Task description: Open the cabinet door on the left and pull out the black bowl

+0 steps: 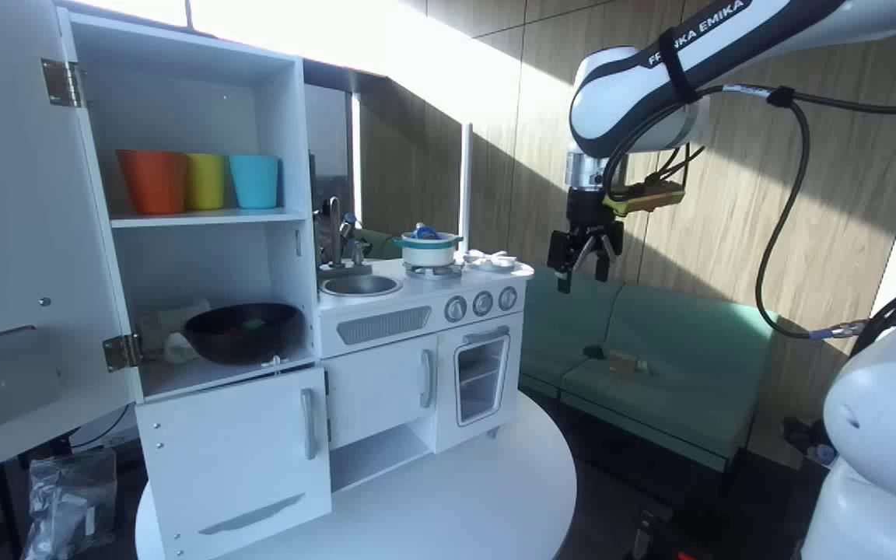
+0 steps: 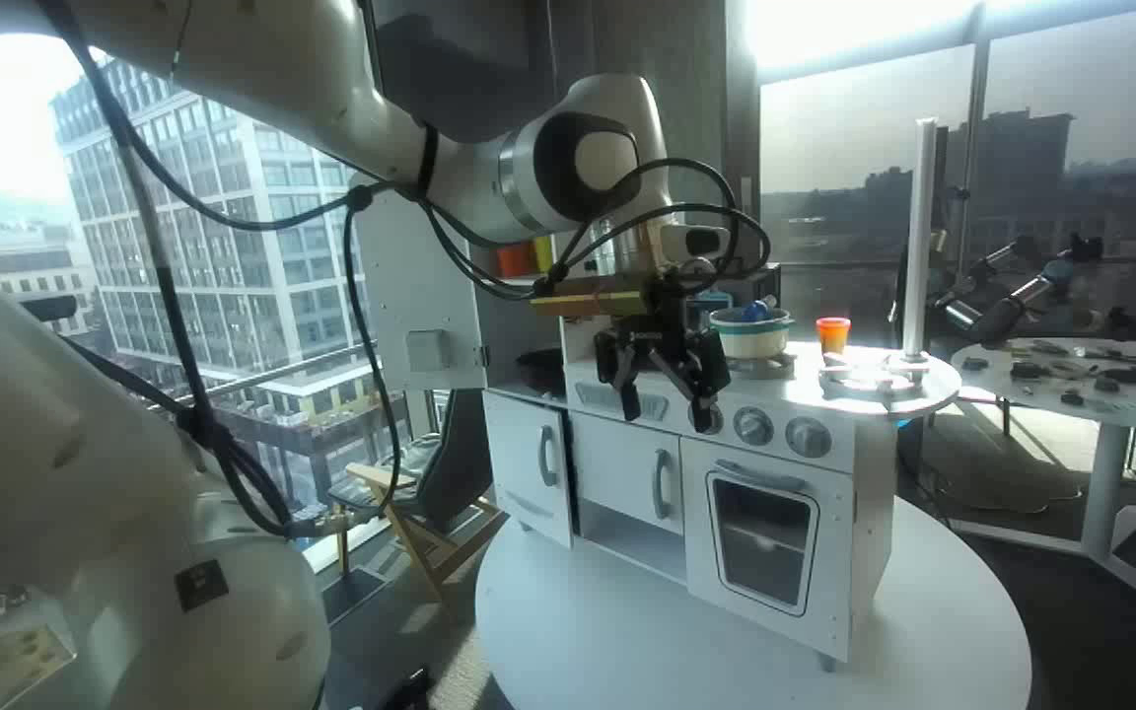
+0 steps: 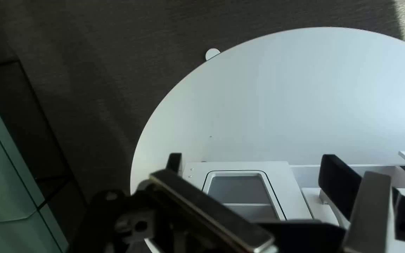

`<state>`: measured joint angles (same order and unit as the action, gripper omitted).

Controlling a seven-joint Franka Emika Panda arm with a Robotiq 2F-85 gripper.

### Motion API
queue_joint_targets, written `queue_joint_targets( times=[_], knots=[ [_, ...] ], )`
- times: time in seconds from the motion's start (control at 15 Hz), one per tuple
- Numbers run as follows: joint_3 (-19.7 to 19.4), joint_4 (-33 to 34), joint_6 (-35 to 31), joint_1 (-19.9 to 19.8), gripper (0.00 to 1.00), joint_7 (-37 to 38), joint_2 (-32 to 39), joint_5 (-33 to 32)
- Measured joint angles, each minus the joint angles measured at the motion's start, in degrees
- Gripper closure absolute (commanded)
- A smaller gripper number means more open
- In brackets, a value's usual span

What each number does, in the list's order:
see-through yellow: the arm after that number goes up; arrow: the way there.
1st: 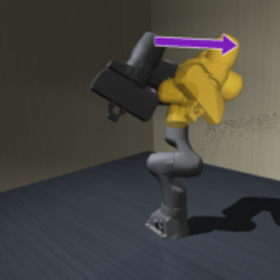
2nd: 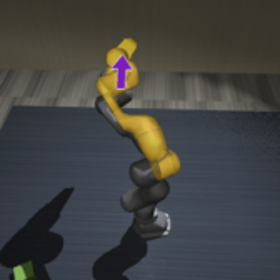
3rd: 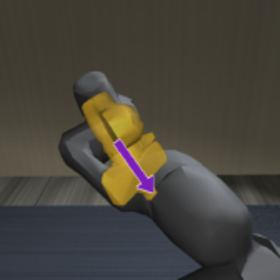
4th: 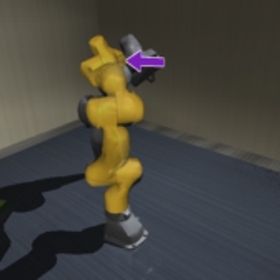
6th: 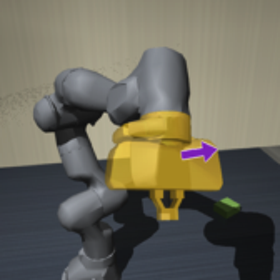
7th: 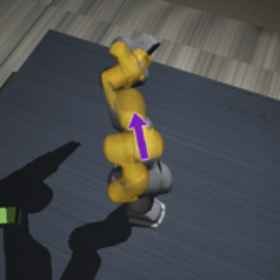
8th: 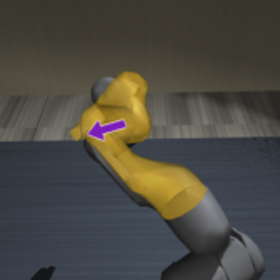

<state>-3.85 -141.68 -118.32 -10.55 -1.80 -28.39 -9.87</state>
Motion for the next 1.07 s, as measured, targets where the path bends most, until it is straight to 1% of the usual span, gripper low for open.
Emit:
queue_joint_targets(
  times=[0.53, 0.6, 0.73, 0.93, 1.07],
  knots=[
    [0.0, 0.6, 0.0, 0.0, 0.00, -0.2, -0.3, 0.0],
    [-0.1, 0.5, 0.0, 0.2, 0.00, -1.3, 0.2, 0.0],
    [-0.8, 0.6, -0.3, 1.6, 0.00, -6.1, 2.2, 0.0],
    [-1.4, 2.2, -1.3, 4.0, 0.00, -13.1, 7.9, -0.1],
    [-1.5, 4.3, -3.4, 5.2, 0.00, -17.6, 12.7, -0.7]
  ],
)
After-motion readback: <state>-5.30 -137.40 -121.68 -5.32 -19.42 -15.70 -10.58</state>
